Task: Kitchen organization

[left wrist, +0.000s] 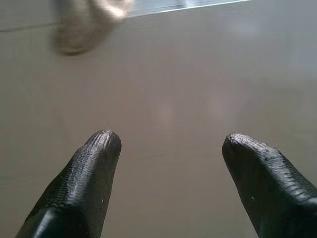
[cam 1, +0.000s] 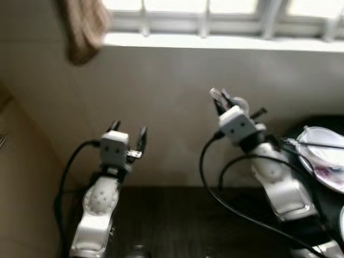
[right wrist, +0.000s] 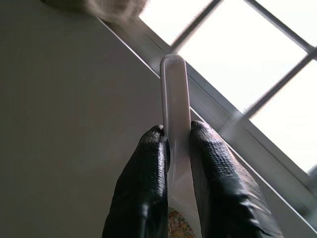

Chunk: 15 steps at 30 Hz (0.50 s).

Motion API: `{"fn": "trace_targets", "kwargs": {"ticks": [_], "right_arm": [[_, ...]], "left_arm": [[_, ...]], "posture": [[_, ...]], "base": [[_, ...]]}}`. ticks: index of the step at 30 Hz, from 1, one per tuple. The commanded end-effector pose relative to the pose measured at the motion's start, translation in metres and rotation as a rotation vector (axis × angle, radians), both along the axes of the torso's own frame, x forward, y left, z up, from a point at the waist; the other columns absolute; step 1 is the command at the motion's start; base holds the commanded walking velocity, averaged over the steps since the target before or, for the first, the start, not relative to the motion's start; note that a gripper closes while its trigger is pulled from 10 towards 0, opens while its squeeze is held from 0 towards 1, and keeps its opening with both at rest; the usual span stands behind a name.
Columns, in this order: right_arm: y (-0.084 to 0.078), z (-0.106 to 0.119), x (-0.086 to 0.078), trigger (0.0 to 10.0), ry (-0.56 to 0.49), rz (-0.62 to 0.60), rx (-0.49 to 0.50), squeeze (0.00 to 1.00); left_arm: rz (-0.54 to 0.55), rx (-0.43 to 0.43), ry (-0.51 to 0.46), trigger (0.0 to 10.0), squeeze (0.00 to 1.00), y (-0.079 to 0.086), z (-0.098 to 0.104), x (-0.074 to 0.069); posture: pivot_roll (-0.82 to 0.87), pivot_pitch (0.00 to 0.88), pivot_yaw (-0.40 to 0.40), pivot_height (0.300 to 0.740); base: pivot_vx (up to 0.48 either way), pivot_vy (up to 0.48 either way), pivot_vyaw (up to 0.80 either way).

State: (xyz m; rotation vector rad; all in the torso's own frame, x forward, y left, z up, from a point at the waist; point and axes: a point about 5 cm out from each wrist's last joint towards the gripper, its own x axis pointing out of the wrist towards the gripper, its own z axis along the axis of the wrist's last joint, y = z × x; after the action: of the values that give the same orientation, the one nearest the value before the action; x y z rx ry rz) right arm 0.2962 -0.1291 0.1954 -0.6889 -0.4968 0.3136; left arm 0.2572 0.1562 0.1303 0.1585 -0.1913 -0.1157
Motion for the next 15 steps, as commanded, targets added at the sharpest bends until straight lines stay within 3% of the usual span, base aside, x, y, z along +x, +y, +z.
{"fn": "trace_targets", "kwargs": {"ticks": [1, 15], "right_arm": [[-0.0048, 0.0005, 0.0008, 0.0, -0.004, -0.015, -0.012, 0.0], [0.0, 0.0008, 0.0012, 0.0, -0.016, 0.002, 0.0, 0.0]], "left_arm": [[-0.02, -0.006, -0.003, 10.0, 0.0, -0.0075, 0.0013, 0.0], [-0.026, 0.006, -0.009, 10.0, 0.0, -0.0071, 0.0019, 0.0]], "posture": [[-0.01, 0.027, -0.033, 0.74], [-0.01, 0.029, -0.03, 0.74]], "base": [[0.0, 0.0, 0.8], [0.0, 0.0, 0.8]]}}
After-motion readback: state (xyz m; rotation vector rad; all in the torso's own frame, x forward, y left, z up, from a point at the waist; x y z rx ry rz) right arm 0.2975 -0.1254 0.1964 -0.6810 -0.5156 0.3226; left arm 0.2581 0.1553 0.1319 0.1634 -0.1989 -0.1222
